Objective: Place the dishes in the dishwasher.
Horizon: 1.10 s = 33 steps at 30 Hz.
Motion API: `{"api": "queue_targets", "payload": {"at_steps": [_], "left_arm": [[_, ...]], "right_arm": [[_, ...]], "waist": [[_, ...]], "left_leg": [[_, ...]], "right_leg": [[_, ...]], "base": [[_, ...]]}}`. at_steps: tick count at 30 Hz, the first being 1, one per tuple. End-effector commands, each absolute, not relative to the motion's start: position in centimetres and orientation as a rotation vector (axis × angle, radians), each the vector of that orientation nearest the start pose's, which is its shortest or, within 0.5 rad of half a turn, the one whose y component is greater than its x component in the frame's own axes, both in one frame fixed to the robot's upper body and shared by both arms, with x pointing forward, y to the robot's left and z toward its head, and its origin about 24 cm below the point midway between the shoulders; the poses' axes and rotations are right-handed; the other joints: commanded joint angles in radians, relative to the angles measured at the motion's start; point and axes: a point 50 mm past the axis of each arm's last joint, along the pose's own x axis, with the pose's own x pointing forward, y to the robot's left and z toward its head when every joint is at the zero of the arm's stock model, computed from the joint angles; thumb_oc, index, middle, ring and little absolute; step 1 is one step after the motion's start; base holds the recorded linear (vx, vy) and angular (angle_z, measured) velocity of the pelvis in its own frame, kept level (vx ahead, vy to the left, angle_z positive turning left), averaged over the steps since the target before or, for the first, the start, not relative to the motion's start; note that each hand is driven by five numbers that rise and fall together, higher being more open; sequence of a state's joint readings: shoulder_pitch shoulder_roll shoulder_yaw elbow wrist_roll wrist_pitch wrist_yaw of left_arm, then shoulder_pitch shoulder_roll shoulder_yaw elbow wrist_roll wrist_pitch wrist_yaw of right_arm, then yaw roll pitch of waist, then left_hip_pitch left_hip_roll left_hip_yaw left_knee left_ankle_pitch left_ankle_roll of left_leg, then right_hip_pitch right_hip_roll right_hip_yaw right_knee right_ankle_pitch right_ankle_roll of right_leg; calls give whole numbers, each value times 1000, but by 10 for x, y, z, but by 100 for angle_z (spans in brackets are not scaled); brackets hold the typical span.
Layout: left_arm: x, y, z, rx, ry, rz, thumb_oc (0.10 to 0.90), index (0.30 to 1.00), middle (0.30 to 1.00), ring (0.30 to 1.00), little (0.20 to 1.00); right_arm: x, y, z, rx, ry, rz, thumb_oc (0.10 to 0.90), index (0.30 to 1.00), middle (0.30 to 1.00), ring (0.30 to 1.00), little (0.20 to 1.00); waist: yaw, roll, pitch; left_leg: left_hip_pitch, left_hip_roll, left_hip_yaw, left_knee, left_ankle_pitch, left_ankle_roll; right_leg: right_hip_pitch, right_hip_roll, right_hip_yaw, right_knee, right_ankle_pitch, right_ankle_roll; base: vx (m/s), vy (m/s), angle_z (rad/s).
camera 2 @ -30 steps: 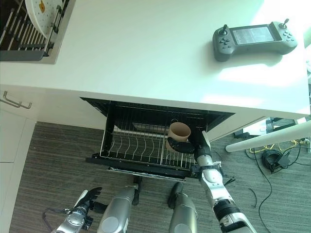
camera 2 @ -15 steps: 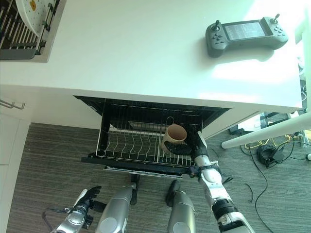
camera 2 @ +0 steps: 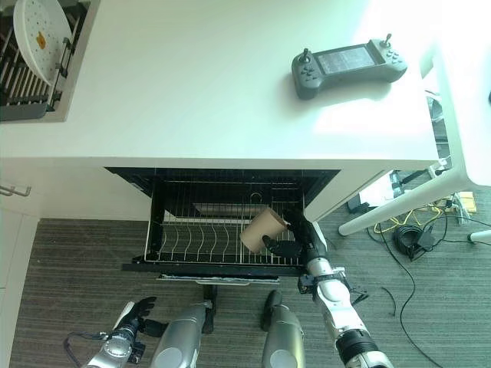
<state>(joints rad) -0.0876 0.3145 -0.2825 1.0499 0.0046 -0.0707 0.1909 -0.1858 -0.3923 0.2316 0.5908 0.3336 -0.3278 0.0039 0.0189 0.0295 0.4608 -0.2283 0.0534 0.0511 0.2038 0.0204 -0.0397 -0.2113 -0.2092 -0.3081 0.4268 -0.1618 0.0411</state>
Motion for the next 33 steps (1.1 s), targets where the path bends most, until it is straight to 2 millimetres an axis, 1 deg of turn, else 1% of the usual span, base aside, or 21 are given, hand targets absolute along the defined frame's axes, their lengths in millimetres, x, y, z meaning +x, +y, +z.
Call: {"api": "queue_targets", "payload": {"at_steps": [1, 7, 10, 18, 21, 24, 25, 28, 31, 33], "left_arm": [[129, 244, -139, 515, 960, 118, 800, 900, 900, 900, 900], [122, 249, -141, 512, 986, 129, 800, 900, 900, 900, 900], [118, 248, -142, 509, 996, 127, 800, 900, 900, 900, 900], [113, 245, -144, 505, 1006, 122, 800, 900, 900, 900, 900], [108, 245, -145, 501, 1013, 134, 800, 900, 900, 900, 900], [103, 246, -146, 442, 1017, 197, 800, 900, 900, 900, 900], [98, 248, -147, 368, 1022, 269, 800, 900, 900, 900, 900], [92, 251, -148, 326, 1040, 311, 800, 900, 900, 900, 900], [87, 252, -150, 304, 1060, 327, 800, 900, 900, 900, 900], [84, 252, -151, 263, 1083, 335, 800, 900, 900, 900, 900]], "right_arm": [[251, -225, -4, -192, 79, 85, 800, 900, 900, 900, 900], [243, -224, 4, -133, 30, 116, 800, 900, 900, 900, 900], [241, -221, 7, -132, 10, 134, 800, 900, 900, 900, 900], [240, -218, 17, -82, -56, 128, 800, 900, 900, 900, 900], [240, -220, 28, -8, -130, 105, 800, 900, 900, 900, 900], [239, -220, 44, 56, -227, 102, 800, 900, 900, 900, 900], [235, -219, 60, 109, -317, 88, 800, 900, 900, 900, 900], [231, -221, 73, 162, -387, 75, 800, 900, 900, 900, 900], [228, -220, 80, 234, -415, 119, 800, 900, 900, 900, 900], [227, -217, 91, 217, -481, 134, 800, 900, 900, 900, 900]], "waist": [[-24, 16, -59], [-38, 9, -79], [-42, 7, -87], [-43, 5, -99], [-42, 4, -109], [-45, 3, -125], [-48, 2, -144], [-50, 0, -169], [-50, -3, -188], [-52, -5, -202]], "left_leg": [[30, 40, 62, 96, -236, 22], [45, 44, 69, 96, -245, 22], [54, 46, 71, 96, -249, 21], [64, 45, 67, 96, -254, 23], [70, 45, 66, 96, -257, 25], [79, 45, 68, 96, -263, 26], [94, 44, 75, 96, -270, 28], [111, 42, 85, 96, -281, 34], [125, 38, 92, 96, -290, 39], [144, 24, 94, 96, -308, 60]], "right_leg": [[68, 25, 53, -127, -63, 38], [82, 26, 57, -127, -73, 40], [89, 27, 58, -127, -78, 41], [99, 30, 61, -127, -87, 37], [105, 31, 61, -127, -90, 37], [113, 31, 62, -127, -95, 38], [127, 26, 59, -127, -100, 40], [144, 19, 55, -127, -104, 45], [158, 14, 55, -127, -104, 51], [178, 8, 62, -127, -100, 58]], "base": [[0, 0, 0], [1, -3, -1], [16, -15, -12], [6, -5, -5], [0, 0, 0], [0, 0, 0], [31, 43, -2], [27, 70, -7], [25, 114, -18], [20, 220, -10]]}}
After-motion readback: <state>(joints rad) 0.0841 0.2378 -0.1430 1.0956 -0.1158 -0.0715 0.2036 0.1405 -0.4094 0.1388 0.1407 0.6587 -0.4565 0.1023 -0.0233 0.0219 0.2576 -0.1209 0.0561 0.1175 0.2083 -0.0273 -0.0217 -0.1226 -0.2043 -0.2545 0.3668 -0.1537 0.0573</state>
